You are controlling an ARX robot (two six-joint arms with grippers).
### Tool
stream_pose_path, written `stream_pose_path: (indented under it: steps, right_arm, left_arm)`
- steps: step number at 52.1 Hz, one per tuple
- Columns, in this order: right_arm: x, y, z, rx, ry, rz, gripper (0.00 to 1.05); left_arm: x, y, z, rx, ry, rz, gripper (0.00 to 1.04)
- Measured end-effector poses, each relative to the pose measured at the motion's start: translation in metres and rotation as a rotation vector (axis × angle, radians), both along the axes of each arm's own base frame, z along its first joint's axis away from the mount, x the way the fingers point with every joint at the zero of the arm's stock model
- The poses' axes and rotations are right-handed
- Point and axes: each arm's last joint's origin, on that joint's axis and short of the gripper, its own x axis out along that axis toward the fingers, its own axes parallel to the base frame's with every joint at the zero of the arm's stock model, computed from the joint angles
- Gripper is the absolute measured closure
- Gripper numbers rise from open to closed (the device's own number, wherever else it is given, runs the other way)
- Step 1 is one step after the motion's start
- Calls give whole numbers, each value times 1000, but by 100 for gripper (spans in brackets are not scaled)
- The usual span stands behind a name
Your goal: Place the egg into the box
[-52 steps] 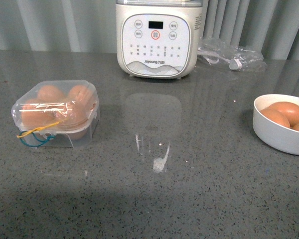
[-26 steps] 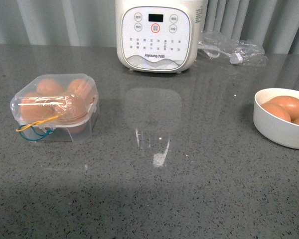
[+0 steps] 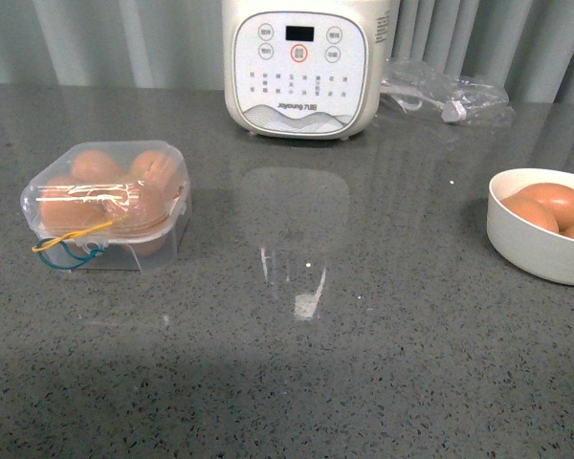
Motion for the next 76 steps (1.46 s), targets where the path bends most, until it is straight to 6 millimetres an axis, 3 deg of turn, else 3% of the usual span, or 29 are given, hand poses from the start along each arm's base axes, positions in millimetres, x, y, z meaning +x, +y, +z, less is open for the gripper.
stream_pose_path:
  steps: [3,12,19,76]
  right_arm:
    - [0,0,0,0,0,0,7]
    - [0,0,0,0,0,0,7]
    - [0,0,0,0,0,0,7]
    - [0,0,0,0,0,0,7]
  left_arm:
    - [0,0,0,0,0,0,59]
    - [0,0,0,0,0,0,23]
    - [0,0,0,1,0,0,5]
    - [0,0,0,0,0,0,7]
